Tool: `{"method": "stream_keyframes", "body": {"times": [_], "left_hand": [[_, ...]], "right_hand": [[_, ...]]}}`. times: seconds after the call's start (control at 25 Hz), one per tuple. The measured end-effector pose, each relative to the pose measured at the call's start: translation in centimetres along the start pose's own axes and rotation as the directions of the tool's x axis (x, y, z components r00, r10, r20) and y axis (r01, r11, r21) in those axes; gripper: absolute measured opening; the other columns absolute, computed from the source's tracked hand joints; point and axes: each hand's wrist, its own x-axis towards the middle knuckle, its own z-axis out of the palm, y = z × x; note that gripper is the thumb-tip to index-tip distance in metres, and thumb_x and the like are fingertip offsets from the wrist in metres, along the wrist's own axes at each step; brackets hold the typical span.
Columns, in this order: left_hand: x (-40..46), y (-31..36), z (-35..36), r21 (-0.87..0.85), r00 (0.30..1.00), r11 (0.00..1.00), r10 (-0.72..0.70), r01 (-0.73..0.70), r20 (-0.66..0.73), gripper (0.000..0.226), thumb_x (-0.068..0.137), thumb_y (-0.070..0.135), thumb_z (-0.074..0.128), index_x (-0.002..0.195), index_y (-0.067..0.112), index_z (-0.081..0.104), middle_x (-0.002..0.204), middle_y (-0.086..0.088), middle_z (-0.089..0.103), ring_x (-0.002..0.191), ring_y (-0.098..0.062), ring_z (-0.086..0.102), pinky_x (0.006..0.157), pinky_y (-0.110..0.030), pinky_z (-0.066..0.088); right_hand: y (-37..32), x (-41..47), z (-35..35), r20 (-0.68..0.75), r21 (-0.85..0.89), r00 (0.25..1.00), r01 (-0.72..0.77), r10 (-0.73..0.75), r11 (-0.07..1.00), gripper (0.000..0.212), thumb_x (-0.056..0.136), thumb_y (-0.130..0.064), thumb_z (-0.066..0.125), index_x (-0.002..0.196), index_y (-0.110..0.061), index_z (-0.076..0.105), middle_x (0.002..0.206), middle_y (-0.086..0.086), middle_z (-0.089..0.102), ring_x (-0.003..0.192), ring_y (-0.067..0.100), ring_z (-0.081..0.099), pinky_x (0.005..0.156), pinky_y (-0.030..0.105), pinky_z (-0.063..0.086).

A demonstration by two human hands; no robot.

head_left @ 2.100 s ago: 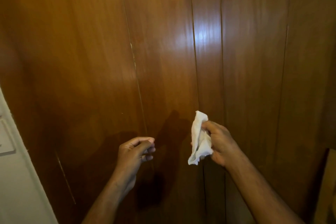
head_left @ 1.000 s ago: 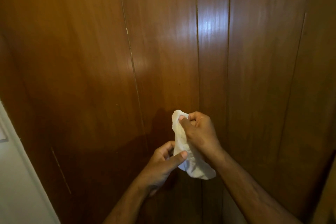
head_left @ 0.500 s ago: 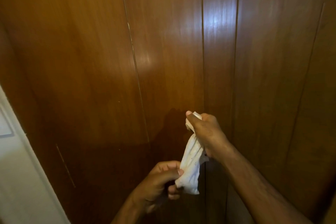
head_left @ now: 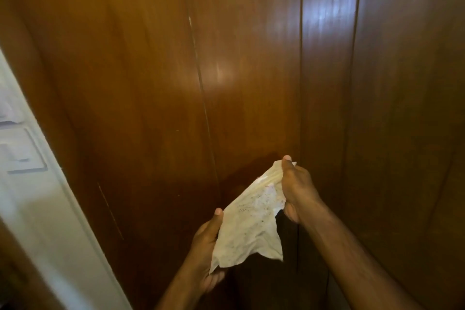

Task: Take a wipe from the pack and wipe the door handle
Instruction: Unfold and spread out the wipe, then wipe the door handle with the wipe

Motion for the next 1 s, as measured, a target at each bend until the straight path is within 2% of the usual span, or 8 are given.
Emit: {"method": "stream_keyframes", "body": {"times": [0.2, 0.32, 0.4, 0.48, 0.56, 0.64, 0.8, 1.0], "left_hand": [[-3.2, 0.2, -6.0, 0.452, 0.997, 0.891, -0.008, 0.044, -0.081, 0.021, 0.084, 0.026, 0.07, 0.087, 0.006, 0.074, 0.069, -0.008, 0.071, 0.055, -0.015, 0.063, 0.048, -0.023, 0.049], [-7.1, 1.8, -12.4, 0.643, 0.942, 0.763, 0.163, 0.068, -0.293, 0.017, 0.098, 0.019, 0.058, 0.093, 0.008, 0.071, 0.075, -0.009, 0.072, 0.059, -0.016, 0.067, 0.054, -0.032, 0.055], [-11.0, 4.4, -17.5, 0.826, 0.795, 0.556, 0.457, 0.095, -0.399, 0.016, 0.098, 0.02, 0.056, 0.096, 0.014, 0.071, 0.086, -0.006, 0.074, 0.071, -0.015, 0.071, 0.068, -0.039, 0.061], [-15.3, 7.7, -22.5, 0.949, 0.615, 0.2, 0.724, 0.244, -0.311, 0.02, 0.098, 0.025, 0.055, 0.106, 0.015, 0.07, 0.097, -0.005, 0.074, 0.085, -0.018, 0.07, 0.078, -0.041, 0.06], [-19.7, 11.5, -28.0, 0.871, 0.526, -0.187, 0.845, 0.455, -0.093, 0.032, 0.097, 0.027, 0.049, 0.113, 0.005, 0.066, 0.108, -0.016, 0.072, 0.101, -0.034, 0.067, 0.088, -0.047, 0.055], [-23.1, 15.4, -32.2, 0.648, 0.515, -0.399, 0.857, 0.648, 0.013, 0.048, 0.093, 0.033, 0.045, 0.123, -0.003, 0.058, 0.125, -0.028, 0.063, 0.121, -0.045, 0.057, 0.099, -0.057, 0.046], [-26.9, 20.4, -38.1, 0.415, 0.568, -0.548, 0.818, 0.726, 0.088, 0.051, 0.097, 0.028, 0.042, 0.136, -0.003, 0.049, 0.146, -0.034, 0.045, 0.139, -0.05, 0.036, 0.104, -0.064, 0.034], [-27.6, 21.3, -41.2, 0.082, 0.679, -0.72, 0.681, 0.689, 0.276, 0.039, 0.1, 0.017, 0.045, 0.136, 0.005, 0.05, 0.153, -0.027, 0.041, 0.141, -0.042, 0.041, 0.101, -0.056, 0.034]], "right_hand": [[4.0, 1.3, 1.3, 0.121, 0.176, 0.989, -0.106, 0.085, 0.979, 0.036, 0.102, -0.043, 0.039, 0.121, -0.014, 0.05, 0.078, 0.017, 0.077, 0.067, 0.028, 0.076, 0.053, 0.038, 0.059], [7.7, 1.1, 3.9, 0.192, 0.217, 0.97, -0.19, 0.149, 0.958, 0.04, 0.101, -0.037, 0.044, 0.127, -0.007, 0.052, 0.095, 0.017, 0.073, 0.085, 0.028, 0.07, 0.062, 0.043, 0.054], [10.3, 0.4, 6.6, 0.315, 0.225, 0.925, -0.289, 0.211, 0.931, 0.04, 0.1, -0.03, 0.048, 0.128, -0.003, 0.054, 0.116, 0.021, 0.067, 0.097, 0.029, 0.068, 0.07, 0.044, 0.058], [13.0, -0.6, 9.8, 0.428, 0.235, 0.867, -0.378, 0.254, 0.895, 0.033, 0.099, -0.023, 0.05, 0.124, -0.003, 0.056, 0.125, 0.022, 0.063, 0.104, 0.029, 0.067, 0.074, 0.043, 0.063], [15.9, -2.1, 14.2, 0.532, 0.242, 0.807, -0.437, 0.258, 0.867, 0.029, 0.092, -0.013, 0.056, 0.119, -0.005, 0.06, 0.125, 0.021, 0.066, 0.106, 0.031, 0.068, 0.073, 0.041, 0.063], [18.7, -3.7, 18.8, 0.642, 0.277, 0.741, -0.466, 0.199, 0.84, 0.045, 0.077, -0.003, 0.059, 0.122, -0.006, 0.06, 0.122, 0.02, 0.069, 0.105, 0.033, 0.07, 0.072, 0.044, 0.063], [25.1, -7.4, 29.2, 0.772, 0.309, 0.631, -0.484, 0.081, 0.818, 0.065, 0.071, 0.012, 0.059, 0.131, -0.013, 0.058, 0.123, 0.016, 0.07, 0.108, 0.031, 0.07, 0.075, 0.038, 0.061], [34.9, -12.2, 39.0, 0.594, 0.233, 0.774, -0.424, 0.217, 0.875, 0.052, 0.079, 0.008, 0.071, 0.115, -0.029, 0.065, 0.117, 0.009, 0.074, 0.099, 0.033, 0.073, 0.074, 0.047, 0.062]]}}
